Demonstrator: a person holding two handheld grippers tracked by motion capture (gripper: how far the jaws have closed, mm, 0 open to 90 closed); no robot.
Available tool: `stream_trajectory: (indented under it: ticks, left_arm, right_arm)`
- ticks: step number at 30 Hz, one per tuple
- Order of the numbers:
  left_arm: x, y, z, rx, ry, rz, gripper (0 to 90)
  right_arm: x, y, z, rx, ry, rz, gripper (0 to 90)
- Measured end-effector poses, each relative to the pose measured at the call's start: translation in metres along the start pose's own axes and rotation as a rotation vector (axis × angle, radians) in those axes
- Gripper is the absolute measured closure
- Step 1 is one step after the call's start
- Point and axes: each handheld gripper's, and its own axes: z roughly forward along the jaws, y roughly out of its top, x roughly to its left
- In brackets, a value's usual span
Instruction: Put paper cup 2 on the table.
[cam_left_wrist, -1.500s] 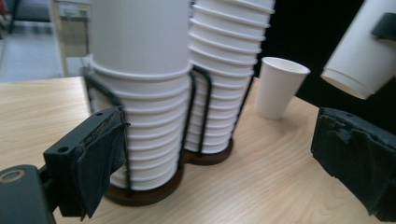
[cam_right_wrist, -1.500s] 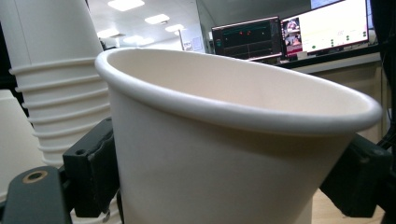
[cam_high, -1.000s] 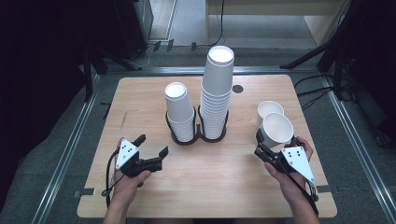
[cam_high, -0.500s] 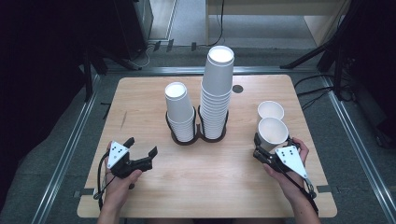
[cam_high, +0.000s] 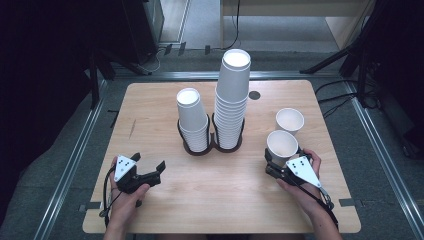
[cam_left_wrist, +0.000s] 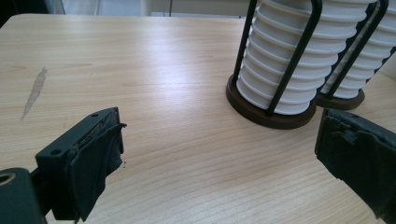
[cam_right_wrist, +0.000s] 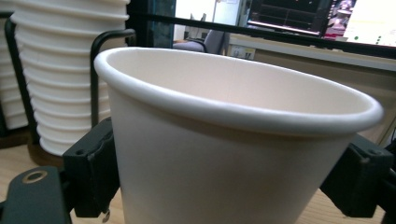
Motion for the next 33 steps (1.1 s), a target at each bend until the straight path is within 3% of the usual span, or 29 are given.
stream_trajectory:
  ticks: [4, 10, 24, 33]
  left_arm:
    - [0.002, -0.001, 0.001, 0.026, 0.013, -0.045, 0.0]
    - [0.004, -0.005, -0.001, 0.047, 0.048, -0.048, 0.0]
    - [0.012, -0.013, -0.009, 0.072, 0.114, -0.092, 0.0]
    - [0.016, -0.013, -0.011, 0.081, 0.119, -0.113, 0.0]
  right_arm:
    - [0.003, -0.002, 0.003, 0.033, 0.007, -0.028, 12.6]
    - [0.005, -0.006, 0.009, 0.076, 0.011, -0.034, 12.5]
    - [0.013, -0.004, 0.018, 0.094, 0.034, -0.043, 12.5]
    - [0.013, -0.004, 0.02, 0.111, 0.049, -0.031, 11.6]
